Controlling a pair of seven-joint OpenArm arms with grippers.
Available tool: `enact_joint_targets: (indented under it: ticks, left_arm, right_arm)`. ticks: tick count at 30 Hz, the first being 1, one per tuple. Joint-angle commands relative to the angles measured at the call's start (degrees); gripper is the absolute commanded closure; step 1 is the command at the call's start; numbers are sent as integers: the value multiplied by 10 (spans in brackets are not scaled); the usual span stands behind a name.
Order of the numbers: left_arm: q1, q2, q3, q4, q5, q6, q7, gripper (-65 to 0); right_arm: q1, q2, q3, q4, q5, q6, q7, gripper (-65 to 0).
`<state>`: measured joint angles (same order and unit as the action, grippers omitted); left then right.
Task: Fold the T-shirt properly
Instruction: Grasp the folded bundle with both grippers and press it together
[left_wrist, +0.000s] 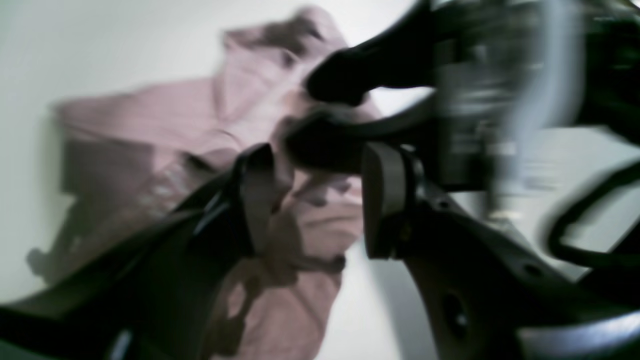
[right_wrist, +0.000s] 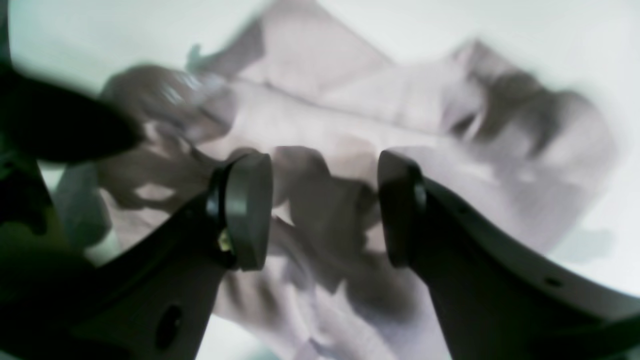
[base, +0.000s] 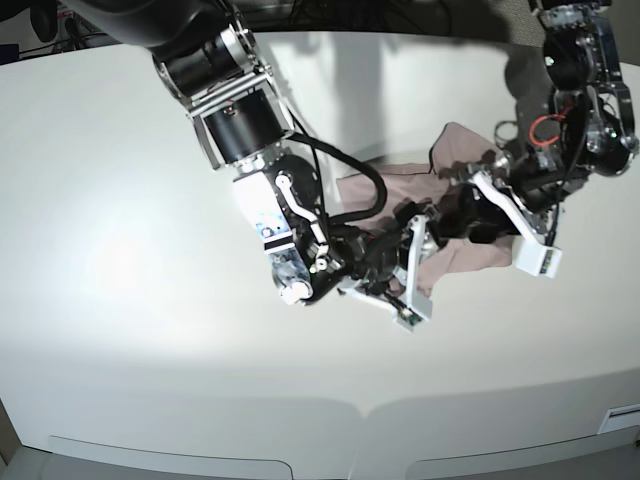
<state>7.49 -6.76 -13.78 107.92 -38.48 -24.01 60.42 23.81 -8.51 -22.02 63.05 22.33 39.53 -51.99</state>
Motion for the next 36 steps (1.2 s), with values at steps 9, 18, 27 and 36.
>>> enact_joint_targets:
  ticks: [9,18,27,36]
  left_arm:
    - [3,12,5,14,-61,-12,36,-281]
    - [42,49,66,14,-24,-26,23,-281]
    - [88,49,113,11,101,-26,-50,-281]
    - [96,49,113,-27,160,-22,-62,-281]
  right_arm:
    - [25,9,23,-59,28,5,20,-342]
    - [84,1,23,-42,48,5,12,-342]
    - [119,1,23,-42,46,5,21,-342]
    - [130,0,23,-42,47,5,24,-342]
